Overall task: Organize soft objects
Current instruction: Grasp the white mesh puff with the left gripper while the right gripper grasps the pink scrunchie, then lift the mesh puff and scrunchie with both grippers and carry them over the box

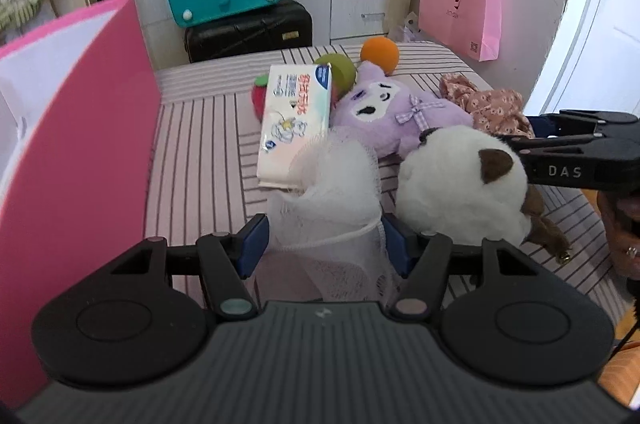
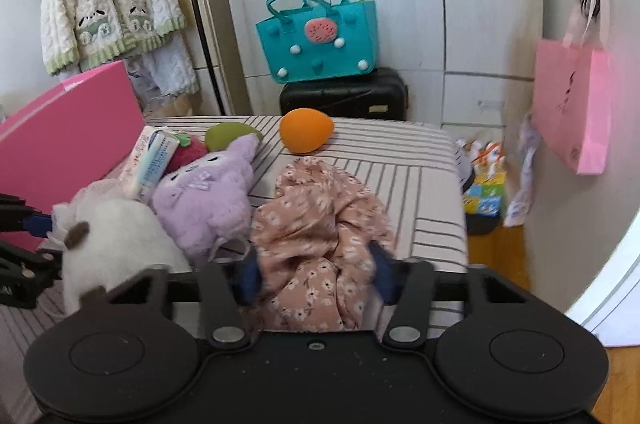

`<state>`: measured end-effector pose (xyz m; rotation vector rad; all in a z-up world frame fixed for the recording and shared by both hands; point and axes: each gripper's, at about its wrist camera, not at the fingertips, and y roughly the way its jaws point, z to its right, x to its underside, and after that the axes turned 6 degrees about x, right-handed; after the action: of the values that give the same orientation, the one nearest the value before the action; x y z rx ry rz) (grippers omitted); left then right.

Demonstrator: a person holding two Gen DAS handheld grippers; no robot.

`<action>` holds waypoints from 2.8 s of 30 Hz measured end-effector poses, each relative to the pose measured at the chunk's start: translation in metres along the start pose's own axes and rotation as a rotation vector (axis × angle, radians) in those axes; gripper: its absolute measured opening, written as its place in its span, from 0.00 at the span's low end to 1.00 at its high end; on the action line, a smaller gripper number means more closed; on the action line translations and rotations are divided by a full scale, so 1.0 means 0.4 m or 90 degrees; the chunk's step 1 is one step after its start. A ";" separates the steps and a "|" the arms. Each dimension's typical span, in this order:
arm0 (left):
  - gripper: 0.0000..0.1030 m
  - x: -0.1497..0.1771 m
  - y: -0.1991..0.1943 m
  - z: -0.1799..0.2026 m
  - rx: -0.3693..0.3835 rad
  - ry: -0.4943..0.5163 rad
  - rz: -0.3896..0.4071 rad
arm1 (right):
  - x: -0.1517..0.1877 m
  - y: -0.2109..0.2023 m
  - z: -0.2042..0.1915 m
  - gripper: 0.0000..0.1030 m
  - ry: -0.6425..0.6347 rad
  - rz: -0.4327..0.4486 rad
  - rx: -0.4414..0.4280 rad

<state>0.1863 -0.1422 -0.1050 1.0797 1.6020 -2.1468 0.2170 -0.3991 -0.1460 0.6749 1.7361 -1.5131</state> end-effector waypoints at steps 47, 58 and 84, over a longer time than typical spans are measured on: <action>0.25 0.044 -0.148 -0.038 0.198 -0.019 -0.069 | -0.027 -0.296 -0.199 0.23 -0.050 -0.010 -0.106; 0.25 0.049 -0.271 -0.075 0.206 0.013 -0.116 | -0.049 -0.341 -0.286 0.24 -0.060 -0.118 -0.210; 0.25 0.043 -0.563 -0.231 0.156 0.035 -0.002 | -0.154 -0.482 -0.517 0.25 -0.158 -0.068 -0.243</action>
<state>0.0782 0.0271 0.0337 1.2163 1.3884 -2.3823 0.0664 -0.2247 0.0287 0.1936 1.8177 -1.2228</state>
